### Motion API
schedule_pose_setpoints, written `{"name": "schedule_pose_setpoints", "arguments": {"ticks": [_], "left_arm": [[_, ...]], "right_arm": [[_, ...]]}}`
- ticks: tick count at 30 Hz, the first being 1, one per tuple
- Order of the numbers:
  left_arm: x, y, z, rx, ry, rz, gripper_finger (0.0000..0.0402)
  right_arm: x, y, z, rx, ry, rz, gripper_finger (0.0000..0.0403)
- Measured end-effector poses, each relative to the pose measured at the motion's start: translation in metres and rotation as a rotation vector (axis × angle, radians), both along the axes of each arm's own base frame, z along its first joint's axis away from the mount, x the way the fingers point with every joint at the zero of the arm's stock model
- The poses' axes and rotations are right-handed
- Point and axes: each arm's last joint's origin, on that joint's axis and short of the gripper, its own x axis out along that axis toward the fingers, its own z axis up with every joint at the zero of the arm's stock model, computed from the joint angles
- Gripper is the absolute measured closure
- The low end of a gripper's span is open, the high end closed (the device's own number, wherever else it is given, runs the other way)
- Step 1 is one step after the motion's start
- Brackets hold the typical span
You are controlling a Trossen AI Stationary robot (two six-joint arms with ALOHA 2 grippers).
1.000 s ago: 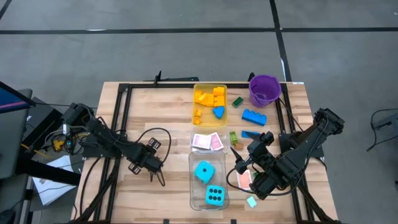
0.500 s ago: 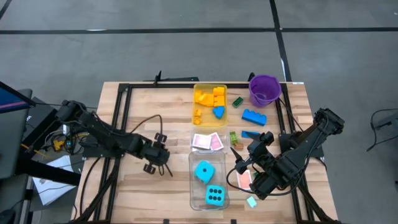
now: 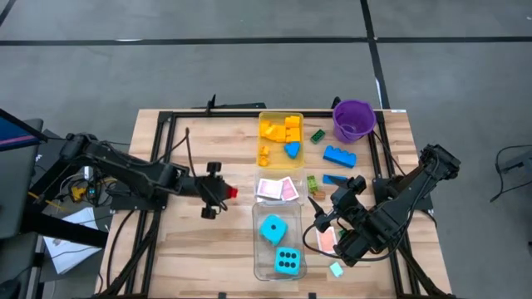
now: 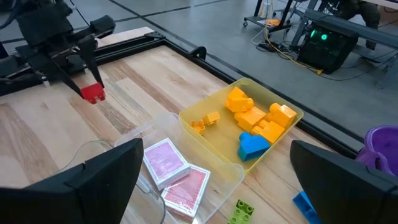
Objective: Pick & Place Toys
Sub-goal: Put the red game piece into the yellow bin
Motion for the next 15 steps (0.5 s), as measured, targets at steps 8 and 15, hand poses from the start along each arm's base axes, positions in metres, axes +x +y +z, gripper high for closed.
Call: {"name": "schedule_pose_setpoints", "arguments": {"ticks": [8,15], "left_arm": [[0.008,0.004,0.007,0.042,-0.092,-0.038,0.0272],[0.035,0.03,0.026,0.14,-0.348,-0.021,0.0273]], "right_arm": [[0.0,0.0,0.0,-0.001,0.001,0.0,0.0005],[0.0,0.0,0.0,-0.001,0.0,0.0,0.0005]]}}
